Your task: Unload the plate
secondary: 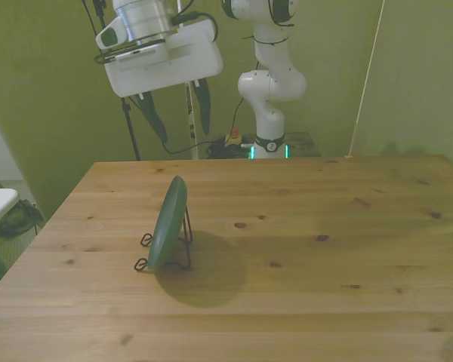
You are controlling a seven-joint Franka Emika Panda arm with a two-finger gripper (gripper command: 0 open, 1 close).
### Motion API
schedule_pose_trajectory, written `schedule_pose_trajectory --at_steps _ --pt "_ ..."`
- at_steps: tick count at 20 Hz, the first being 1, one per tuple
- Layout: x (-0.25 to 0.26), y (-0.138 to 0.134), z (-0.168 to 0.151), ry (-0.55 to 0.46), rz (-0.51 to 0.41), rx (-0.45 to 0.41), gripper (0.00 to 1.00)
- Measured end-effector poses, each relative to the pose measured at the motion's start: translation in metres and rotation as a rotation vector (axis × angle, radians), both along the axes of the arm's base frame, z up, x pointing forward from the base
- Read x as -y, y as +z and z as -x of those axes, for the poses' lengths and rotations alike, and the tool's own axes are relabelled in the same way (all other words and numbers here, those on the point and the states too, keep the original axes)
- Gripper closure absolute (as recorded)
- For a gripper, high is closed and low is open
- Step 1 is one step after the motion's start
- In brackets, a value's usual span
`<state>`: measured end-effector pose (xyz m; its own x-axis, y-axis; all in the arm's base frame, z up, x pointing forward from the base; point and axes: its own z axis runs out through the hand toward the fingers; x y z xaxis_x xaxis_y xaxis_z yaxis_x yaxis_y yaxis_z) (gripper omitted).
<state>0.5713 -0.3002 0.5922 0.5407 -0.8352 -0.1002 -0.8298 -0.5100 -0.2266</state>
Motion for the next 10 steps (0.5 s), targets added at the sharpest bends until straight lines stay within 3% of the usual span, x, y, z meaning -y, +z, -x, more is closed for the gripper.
schedule_pose_trajectory --at_steps 5,10 --pt "0.042 -0.021 -0.018 0.047 -0.091 0.014 0.00" --pt "0.050 -0.041 -0.031 0.099 -0.187 0.007 0.00"
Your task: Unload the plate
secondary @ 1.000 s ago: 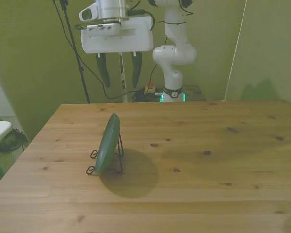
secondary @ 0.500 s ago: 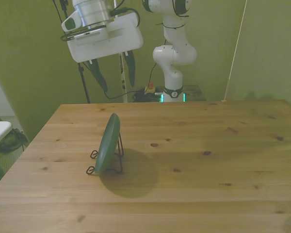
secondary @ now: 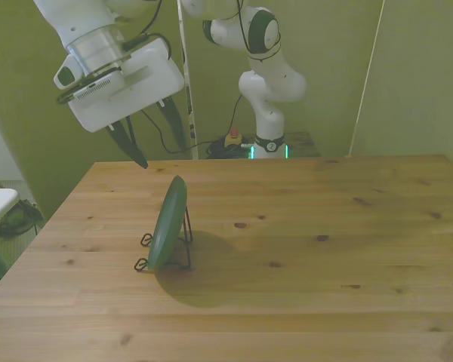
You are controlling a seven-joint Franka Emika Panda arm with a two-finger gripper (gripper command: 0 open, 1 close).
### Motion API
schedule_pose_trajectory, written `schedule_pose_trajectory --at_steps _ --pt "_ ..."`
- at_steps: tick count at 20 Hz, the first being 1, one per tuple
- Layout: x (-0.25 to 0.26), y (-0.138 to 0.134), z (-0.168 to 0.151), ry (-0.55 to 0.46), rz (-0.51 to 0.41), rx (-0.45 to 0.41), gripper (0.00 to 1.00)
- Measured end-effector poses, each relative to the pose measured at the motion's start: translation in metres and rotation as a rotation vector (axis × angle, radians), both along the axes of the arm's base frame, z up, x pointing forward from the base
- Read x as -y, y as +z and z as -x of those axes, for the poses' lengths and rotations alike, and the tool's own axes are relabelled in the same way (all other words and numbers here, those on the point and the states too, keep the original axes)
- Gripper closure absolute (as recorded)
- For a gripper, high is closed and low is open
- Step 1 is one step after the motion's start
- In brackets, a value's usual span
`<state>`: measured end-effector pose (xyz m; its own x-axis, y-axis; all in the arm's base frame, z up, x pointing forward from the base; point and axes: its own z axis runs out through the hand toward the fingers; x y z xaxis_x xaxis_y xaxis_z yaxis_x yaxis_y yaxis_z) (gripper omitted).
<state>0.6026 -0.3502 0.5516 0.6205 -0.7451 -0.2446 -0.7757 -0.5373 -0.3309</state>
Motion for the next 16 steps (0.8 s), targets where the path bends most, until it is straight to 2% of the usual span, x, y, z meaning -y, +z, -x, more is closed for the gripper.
schedule_pose_trajectory --at_steps 6,11,12,16 --pt "-0.013 -0.031 -0.027 0.054 -0.044 -0.017 0.00" --pt "-0.022 -0.039 -0.036 0.073 -0.054 -0.020 0.00" --pt "-0.025 -0.040 -0.037 0.078 -0.056 -0.026 1.00" --pt "-0.028 -0.047 -0.036 0.092 -0.069 -0.058 1.00"
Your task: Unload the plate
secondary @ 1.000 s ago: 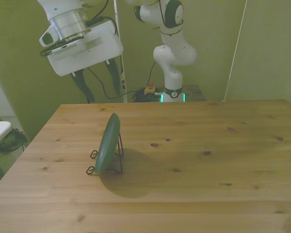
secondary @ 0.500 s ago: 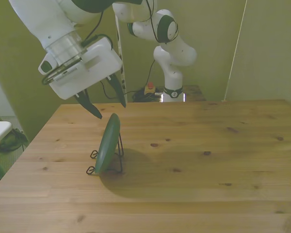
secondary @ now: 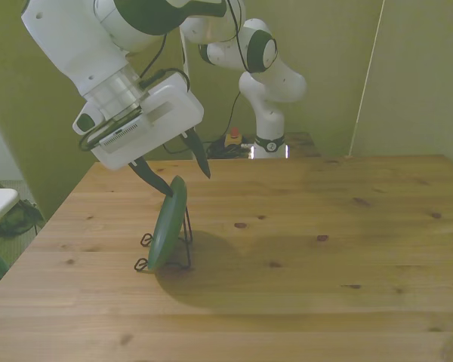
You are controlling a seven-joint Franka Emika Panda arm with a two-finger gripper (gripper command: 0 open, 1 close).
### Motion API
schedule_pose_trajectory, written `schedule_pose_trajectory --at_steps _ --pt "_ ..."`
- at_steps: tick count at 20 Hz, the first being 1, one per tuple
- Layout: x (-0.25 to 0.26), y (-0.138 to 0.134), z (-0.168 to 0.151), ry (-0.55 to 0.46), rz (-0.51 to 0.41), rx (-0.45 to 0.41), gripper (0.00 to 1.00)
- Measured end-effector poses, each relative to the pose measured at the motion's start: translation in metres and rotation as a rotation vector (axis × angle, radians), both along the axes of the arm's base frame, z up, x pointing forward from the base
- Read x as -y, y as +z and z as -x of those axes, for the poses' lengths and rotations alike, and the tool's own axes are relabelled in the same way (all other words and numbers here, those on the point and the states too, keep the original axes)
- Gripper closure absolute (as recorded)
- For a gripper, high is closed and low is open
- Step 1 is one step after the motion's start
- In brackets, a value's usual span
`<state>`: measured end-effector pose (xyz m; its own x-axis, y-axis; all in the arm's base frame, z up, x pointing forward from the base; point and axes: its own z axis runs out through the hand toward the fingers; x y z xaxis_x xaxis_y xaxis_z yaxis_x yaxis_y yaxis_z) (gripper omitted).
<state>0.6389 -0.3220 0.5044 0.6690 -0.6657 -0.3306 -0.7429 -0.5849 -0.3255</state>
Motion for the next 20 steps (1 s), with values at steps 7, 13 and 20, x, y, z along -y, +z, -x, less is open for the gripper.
schedule_pose_trajectory --at_steps 7,13,20 --pt "0.004 -0.008 0.000 -0.009 0.011 -0.020 1.00" --pt "0.004 -0.011 -0.001 -0.008 0.020 -0.030 1.00" --pt "0.005 -0.015 -0.001 -0.008 0.026 -0.038 1.00"
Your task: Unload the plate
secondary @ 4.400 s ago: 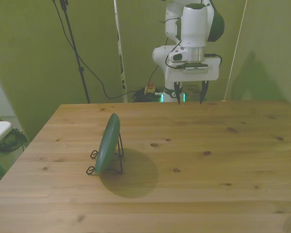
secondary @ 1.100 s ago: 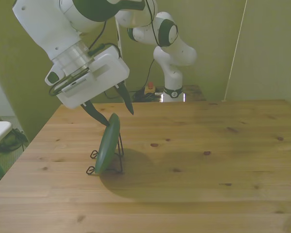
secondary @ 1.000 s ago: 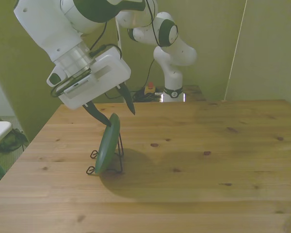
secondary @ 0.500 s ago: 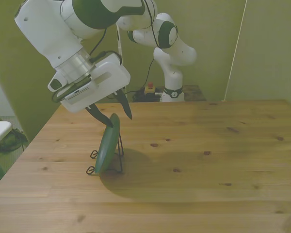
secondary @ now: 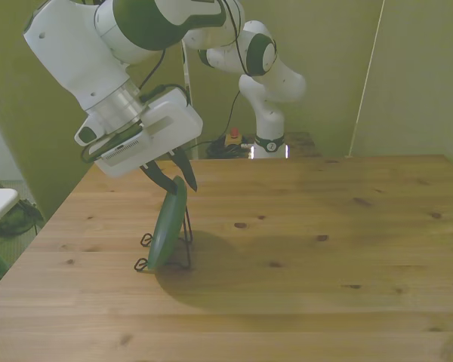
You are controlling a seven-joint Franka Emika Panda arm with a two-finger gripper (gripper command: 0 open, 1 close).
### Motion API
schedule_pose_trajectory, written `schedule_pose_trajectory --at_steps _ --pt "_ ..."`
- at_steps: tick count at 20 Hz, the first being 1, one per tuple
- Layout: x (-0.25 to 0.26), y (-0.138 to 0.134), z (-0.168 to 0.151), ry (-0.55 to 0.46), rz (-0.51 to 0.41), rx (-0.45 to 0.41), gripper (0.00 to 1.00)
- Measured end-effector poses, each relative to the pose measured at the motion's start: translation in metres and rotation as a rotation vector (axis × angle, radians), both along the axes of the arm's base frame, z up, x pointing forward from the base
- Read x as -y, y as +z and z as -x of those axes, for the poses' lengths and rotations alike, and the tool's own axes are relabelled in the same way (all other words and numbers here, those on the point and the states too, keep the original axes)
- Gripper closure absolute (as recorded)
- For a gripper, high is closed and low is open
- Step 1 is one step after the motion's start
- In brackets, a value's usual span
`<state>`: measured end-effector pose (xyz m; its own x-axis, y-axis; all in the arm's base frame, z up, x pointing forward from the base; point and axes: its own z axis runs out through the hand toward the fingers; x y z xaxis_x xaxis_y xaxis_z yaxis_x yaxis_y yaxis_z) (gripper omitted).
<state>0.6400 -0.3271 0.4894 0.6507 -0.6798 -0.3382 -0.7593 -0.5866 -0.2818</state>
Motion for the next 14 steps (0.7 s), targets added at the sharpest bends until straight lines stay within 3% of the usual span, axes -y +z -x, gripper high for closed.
schedule_pose_trajectory --at_steps 14 --pt "0.001 0.013 0.000 -0.001 0.018 0.023 1.00"
